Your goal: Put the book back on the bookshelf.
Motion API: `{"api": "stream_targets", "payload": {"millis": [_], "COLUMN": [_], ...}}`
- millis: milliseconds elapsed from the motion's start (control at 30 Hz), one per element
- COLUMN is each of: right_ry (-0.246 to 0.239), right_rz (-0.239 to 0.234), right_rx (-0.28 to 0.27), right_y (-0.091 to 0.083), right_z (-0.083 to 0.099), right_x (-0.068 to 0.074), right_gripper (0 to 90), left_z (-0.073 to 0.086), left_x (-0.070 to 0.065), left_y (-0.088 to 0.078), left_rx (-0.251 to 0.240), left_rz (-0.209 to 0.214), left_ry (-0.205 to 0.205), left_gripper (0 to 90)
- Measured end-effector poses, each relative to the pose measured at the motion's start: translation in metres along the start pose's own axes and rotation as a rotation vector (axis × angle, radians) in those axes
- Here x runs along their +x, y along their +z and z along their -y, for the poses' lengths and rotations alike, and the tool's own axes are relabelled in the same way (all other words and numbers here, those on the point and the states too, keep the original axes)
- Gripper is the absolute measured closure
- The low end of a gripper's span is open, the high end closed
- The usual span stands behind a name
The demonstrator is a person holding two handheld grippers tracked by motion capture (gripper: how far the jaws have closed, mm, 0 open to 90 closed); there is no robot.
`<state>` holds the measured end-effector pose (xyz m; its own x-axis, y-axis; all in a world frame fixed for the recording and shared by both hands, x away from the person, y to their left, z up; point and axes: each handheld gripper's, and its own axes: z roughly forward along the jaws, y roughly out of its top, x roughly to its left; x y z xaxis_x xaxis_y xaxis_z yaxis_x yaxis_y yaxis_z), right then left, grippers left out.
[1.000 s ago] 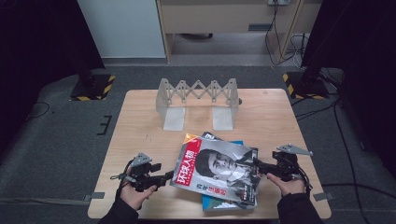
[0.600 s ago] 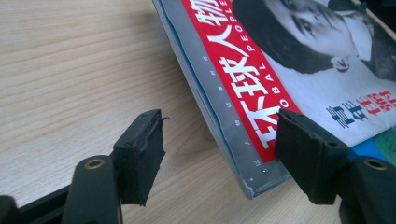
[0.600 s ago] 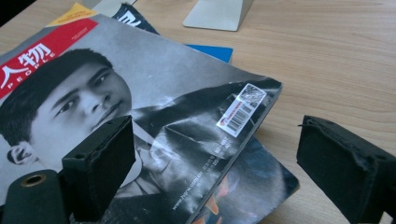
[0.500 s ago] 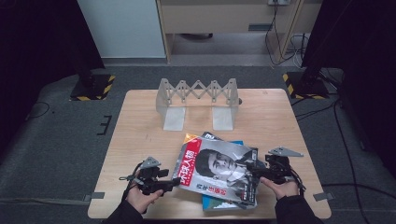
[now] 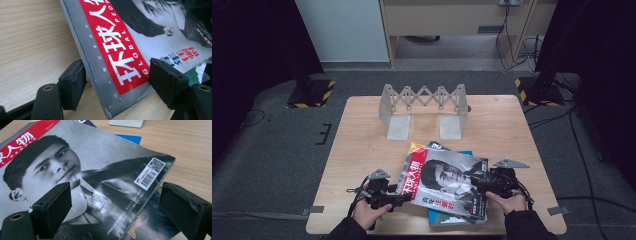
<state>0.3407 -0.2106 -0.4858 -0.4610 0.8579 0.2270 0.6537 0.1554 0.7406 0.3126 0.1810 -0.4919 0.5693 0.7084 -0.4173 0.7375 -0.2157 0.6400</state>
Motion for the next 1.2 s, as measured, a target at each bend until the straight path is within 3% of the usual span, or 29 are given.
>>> {"api": "stream_targets", "payload": {"millis": [300, 467, 600, 800, 967, 1033, 1200], "right_ry": [-0.016, -0.03, -0.026, -0.017, -0.016, -0.019, -0.018], "right_rz": [0.003, 0.012, 0.008, 0.002, 0.004, 0.003, 0.001], "right_rx": [0.015, 0.017, 0.016, 0.013, 0.009, 0.01, 0.012], "right_y": [0.005, 0.008, 0.009, 0.01, 0.01, 0.011, 0.011], "right_z": [0.002, 0.003, 0.004, 0.005, 0.006, 0.006, 0.006], "right_x": [0.002, 0.003, 0.003, 0.002, 0.002, 0.002, 0.002], "right_gripper": [11.0, 10.8, 10.4, 9.8, 9.4, 9.3, 9.3], "left_z": [0.0, 0.0, -0.002, -0.011, -0.02, -0.022, -0.027], "left_x": [0.007, 0.006, 0.006, 0.003, 0.0, 0.0, 0.006], "left_y": [0.005, 0.001, -0.008, -0.013, 0.0, 0.002, -0.001], "left_rx": [0.013, 0.002, -0.041, -0.131, -0.1, -0.091, -0.072], "left_rz": [0.08, 0.077, 0.086, 0.158, 0.161, 0.145, 0.178], "left_ry": [-0.084, -0.072, -0.079, -0.123, -0.111, -0.115, -0.159], "left_gripper": [31.8, 37.2, 43.9, 45.8, 45.8, 51.4, 59.6]}}
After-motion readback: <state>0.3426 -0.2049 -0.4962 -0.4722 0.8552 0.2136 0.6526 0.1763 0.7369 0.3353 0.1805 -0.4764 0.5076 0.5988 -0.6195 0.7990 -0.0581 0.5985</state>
